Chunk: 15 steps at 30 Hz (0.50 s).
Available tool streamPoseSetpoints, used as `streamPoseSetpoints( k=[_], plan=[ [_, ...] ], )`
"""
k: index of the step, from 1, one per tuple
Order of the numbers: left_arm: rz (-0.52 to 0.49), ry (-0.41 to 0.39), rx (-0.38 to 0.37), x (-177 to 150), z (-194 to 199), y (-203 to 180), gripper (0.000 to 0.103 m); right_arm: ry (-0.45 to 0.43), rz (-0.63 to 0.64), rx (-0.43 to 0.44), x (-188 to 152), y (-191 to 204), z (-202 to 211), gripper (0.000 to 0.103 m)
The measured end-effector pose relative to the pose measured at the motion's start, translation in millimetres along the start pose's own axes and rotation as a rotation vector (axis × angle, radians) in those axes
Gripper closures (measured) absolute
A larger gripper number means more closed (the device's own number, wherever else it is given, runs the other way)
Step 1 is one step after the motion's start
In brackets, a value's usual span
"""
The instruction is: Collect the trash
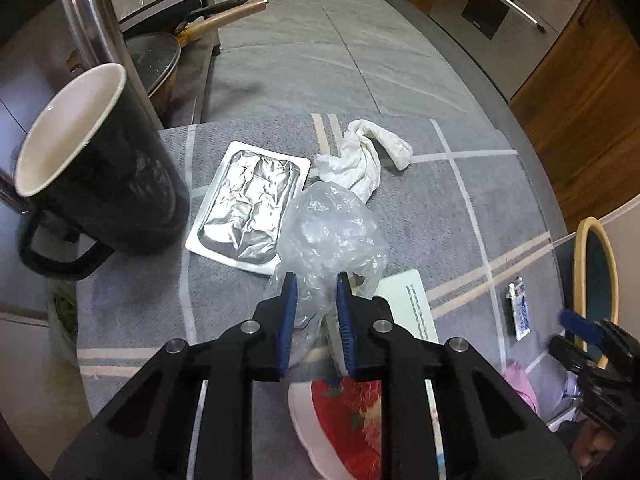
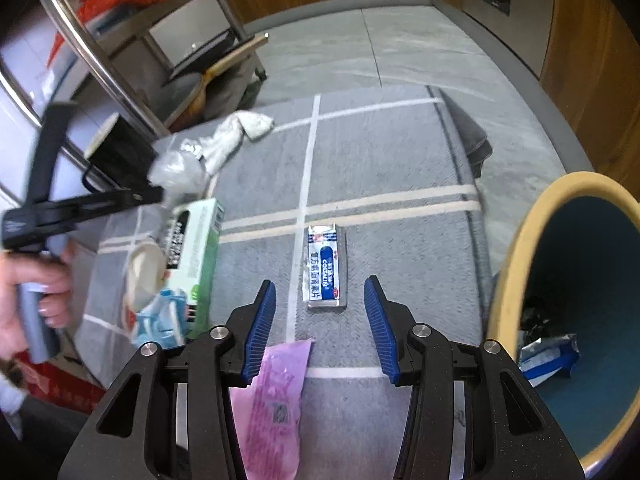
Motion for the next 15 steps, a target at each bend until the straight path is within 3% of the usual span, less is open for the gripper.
streamPoseSetpoints(
  k=[7, 15],
  plan=[
    [0.032, -0.052, 0.01, -1, 36, 12, 0.085, 0.015, 0.022, -0.024, 3, 6, -25, 0.058],
    [0.034, -0.128, -0.02, -1, 89, -3, 0.085, 0.007, 0.043, -0.075, 5, 2, -42, 0.071]
  ],
)
Point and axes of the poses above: each gripper's, at about its wrist camera, not at the fingertips, and z roughly against the way its jaws point, y to its left, x to its top, the point moved 6 cm from there along -z, roughly the way its jaws point, and after that the axes turned 6 degrees about -z, right-handed, at the moved point
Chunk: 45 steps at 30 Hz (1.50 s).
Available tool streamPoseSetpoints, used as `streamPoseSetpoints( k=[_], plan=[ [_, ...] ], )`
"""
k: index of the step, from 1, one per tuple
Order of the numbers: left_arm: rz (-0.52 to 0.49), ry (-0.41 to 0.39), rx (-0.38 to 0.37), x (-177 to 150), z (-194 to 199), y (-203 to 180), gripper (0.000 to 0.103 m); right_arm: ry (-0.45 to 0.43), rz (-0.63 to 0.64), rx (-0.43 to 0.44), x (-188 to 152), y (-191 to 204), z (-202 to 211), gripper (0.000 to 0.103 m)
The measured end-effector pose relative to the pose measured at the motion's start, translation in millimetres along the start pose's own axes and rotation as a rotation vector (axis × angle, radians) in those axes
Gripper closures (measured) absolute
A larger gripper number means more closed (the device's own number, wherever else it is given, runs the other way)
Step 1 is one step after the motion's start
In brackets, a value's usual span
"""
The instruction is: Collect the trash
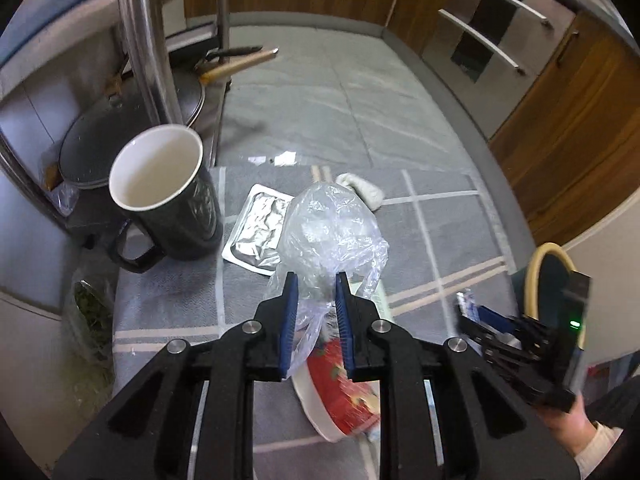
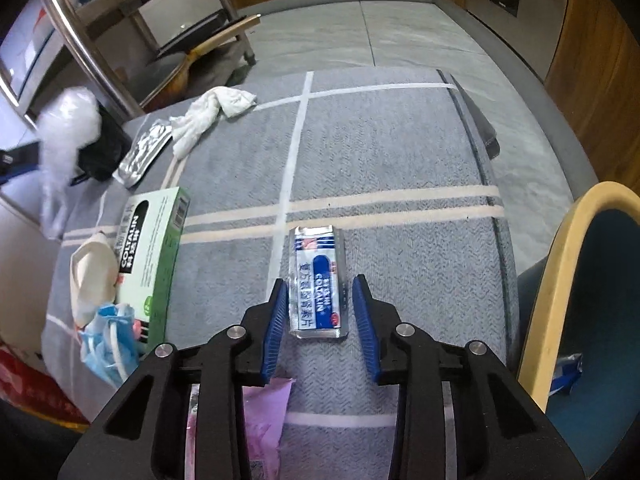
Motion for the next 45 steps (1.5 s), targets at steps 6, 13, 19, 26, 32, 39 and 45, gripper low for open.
streamPoseSetpoints(
  k=[6, 13, 19, 26, 32, 39, 45],
  plan=[
    [-0.057, -0.033, -0.028, -3, 28, -29, 0.085, -0.013, -0.007, 0.02, -2, -3, 2, 0.072],
    [-0.084, -0.076, -0.056, 1, 40, -52, 0.085, -0.074, -0.023, 0.054, 3, -7, 40, 0.072],
    [-0.108, -0.118, -0.113, 9, 51, -80, 0.085, -0.139, -0.045, 0.082, 1, -20, 89, 0.072],
    [-0.165, -0.148, -0.151, 13, 55, -118, 0.085, -0.198, -0.064, 0.073, -12, -44, 134, 0.072],
    [-0.232, -0.149, -0.188, 11, 54, -155, 0.085, -0.243, -0.09, 0.049, -22, -66, 162, 0.072],
    [-0.293, -0.129, -0.237, 4, 46, -199, 0.085, -0.29, -0.147, 0.022, -31, -97, 184, 0.072],
    [-0.328, -0.119, -0.286, 0, 41, -235, 0.085, -0.325, -0.231, -0.005, -41, -133, 200, 0.072]
  ],
)
Point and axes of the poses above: each gripper's, at about its wrist camera, not at the fingertips, and z roughly against the way its jaws point, y to its left, x to its top, the point moved 6 cm from there along -z, roughly the way its jaws point, and after that the axes turned 6 degrees about -z, right-handed, at the moved point
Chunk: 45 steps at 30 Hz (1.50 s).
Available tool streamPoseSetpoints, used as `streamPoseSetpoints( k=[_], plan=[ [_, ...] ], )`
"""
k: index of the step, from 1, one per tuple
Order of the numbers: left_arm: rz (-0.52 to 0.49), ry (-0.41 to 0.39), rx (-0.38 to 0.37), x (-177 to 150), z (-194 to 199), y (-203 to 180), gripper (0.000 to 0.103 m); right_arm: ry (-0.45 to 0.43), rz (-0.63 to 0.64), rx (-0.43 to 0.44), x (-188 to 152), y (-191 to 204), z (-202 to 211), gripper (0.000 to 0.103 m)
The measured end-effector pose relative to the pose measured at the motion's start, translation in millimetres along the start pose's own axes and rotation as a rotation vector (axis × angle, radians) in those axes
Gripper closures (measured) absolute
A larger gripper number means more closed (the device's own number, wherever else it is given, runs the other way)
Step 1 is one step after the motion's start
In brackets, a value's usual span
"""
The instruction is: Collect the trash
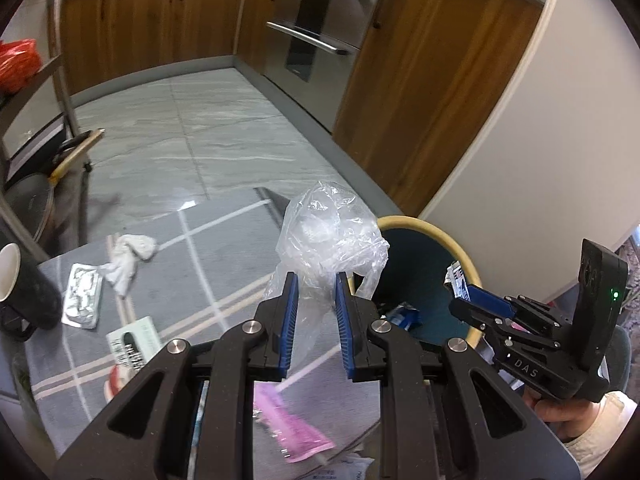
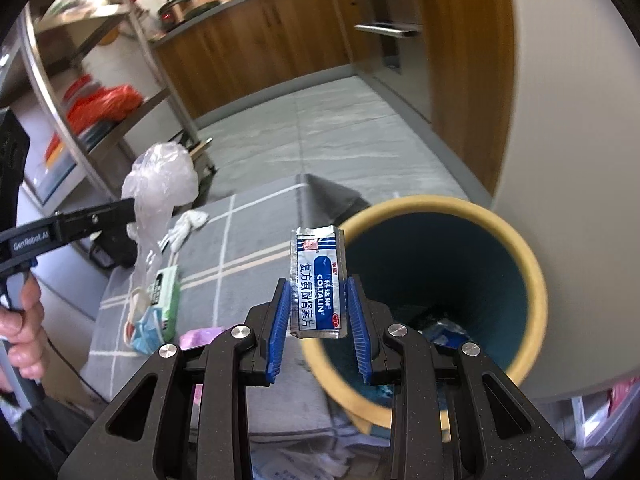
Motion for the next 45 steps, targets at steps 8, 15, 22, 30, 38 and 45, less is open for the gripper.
streamPoseSetpoints(
  k=[8, 15, 22, 30, 38, 45],
  plan=[
    [-0.053, 0.037, -0.108, 0, -32, -55, 0.085, -0.054, -0.108, -0.061, 4, -52, 23, 0.072],
    [-0.004, 0.087, -0.259, -7, -70, -90, 0.085, -0.067, -0.164, -0.1, 2, -80, 33, 0.072],
    [0.034, 0.176, -0.259, -23, -120, -97, 0.084, -0.056, -0.175, -0.11, -6, -86, 32, 0.072],
    [0.016, 0.225, -0.215, -38, -132, -92, 0.051, -0.036, -0.174, -0.109, -8, -87, 27, 0.072],
    [0.013, 0.16, -0.195, -24, -102, -78, 0.05, -0.002, -0.152, -0.113, -9, -83, 14, 0.072],
    [0.029, 0.106, -0.161, -14, -69, -51, 0.046, 0.044, -0.131, -0.124, -18, -79, 1, 0.072]
  ],
)
Point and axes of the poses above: each gripper's, at about its wrist camera, not at the fingertips, and z roughly against the way its jaws point, y to its left, x to its top, the point moved 6 cm from there along -z, roughly the way its jaws point, and after that the axes turned 6 degrees about -z, right-handed, at the moved point
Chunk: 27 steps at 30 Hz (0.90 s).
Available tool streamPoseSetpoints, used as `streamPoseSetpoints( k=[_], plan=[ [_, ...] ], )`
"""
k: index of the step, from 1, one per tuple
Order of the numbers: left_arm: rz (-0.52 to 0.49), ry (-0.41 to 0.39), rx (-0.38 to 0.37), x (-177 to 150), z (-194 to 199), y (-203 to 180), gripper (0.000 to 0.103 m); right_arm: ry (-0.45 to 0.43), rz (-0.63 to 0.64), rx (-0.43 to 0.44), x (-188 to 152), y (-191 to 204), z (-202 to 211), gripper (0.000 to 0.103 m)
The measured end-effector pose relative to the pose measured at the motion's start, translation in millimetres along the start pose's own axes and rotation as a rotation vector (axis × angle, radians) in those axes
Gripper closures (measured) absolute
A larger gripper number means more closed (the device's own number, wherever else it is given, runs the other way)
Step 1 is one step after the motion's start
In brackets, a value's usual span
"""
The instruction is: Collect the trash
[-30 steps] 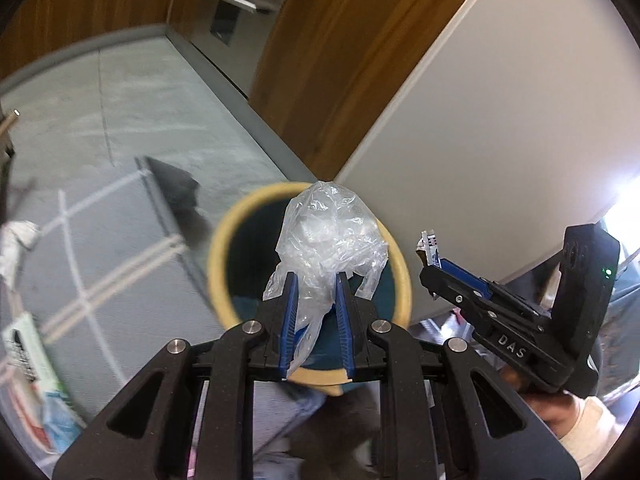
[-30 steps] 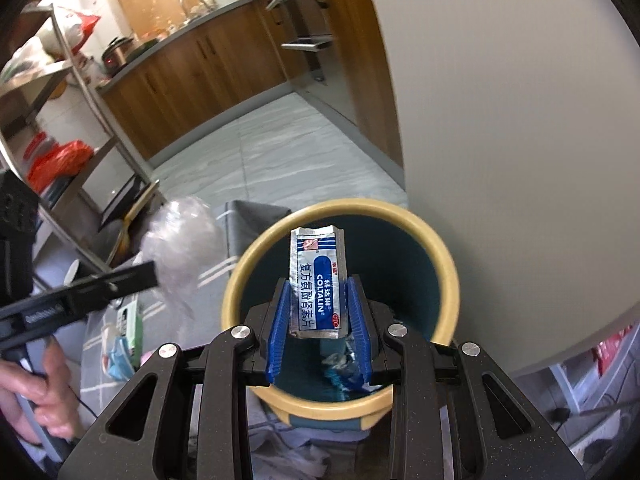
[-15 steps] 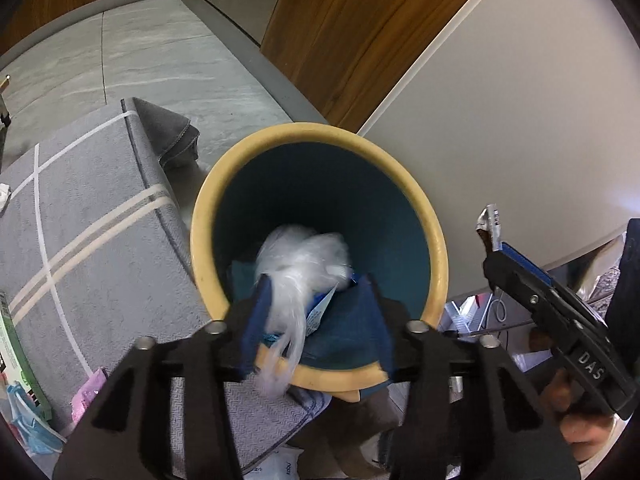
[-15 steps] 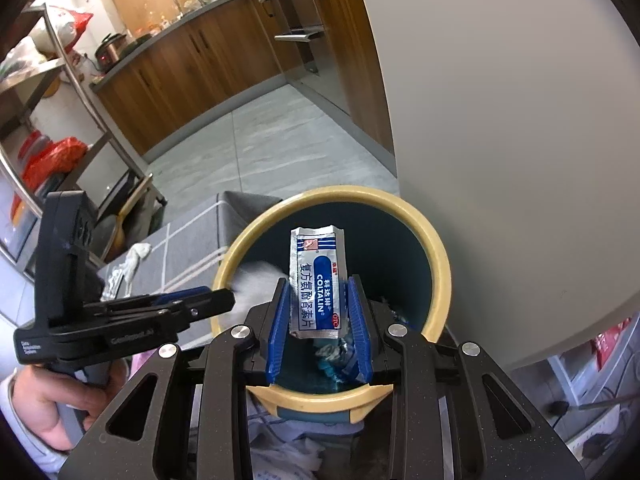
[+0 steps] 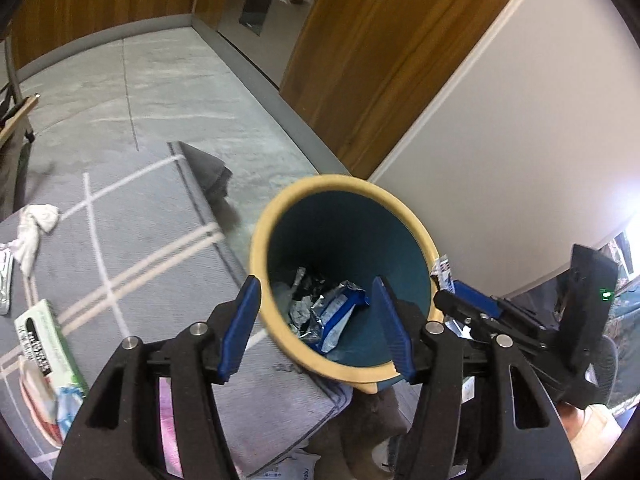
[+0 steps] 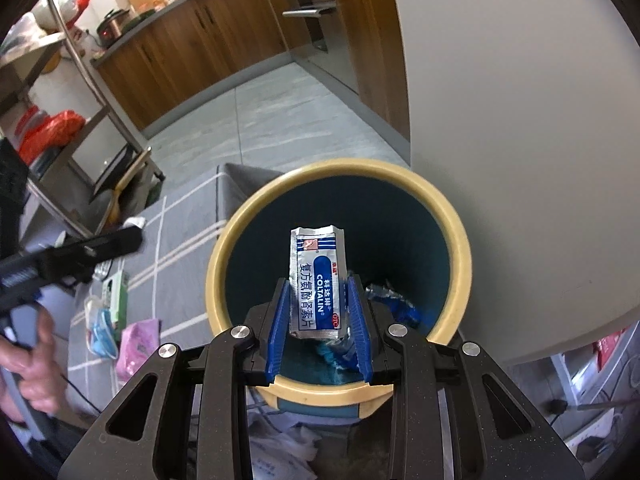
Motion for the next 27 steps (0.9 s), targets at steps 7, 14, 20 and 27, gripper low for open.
streamPoseSetpoints(
  k=[7, 14, 20, 27],
  plan=[
    [0.008, -0.04, 0.081, -3, 27, 28, 0.044, 0.027, 0.016, -0.025, -5, 5, -12, 0.072],
    [0.039, -0.057, 0.152, -17, 55, 60, 0.039, 0.03, 0.013, -0.047, -4, 9, -19, 0.06],
    [0.082, -0.066, 0.189, -28, 71, 90, 0.039, 0.015, 0.05, -0.032, -4, 24, -19, 0.053],
    [0.12, -0.081, 0.218, -37, 86, 109, 0.039, 0.008, 0.087, 0.009, -5, 46, -18, 0.045]
  ],
)
Point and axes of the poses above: each gripper's, at about its wrist camera, not at the fingertips, and z roughly against the way its jaws point, y to its left, x to its top, the point moved 6 cm from there along -z, roughly the way its jaws point, and after that the axes turned 6 degrees about -z, right-handed, at the moved point
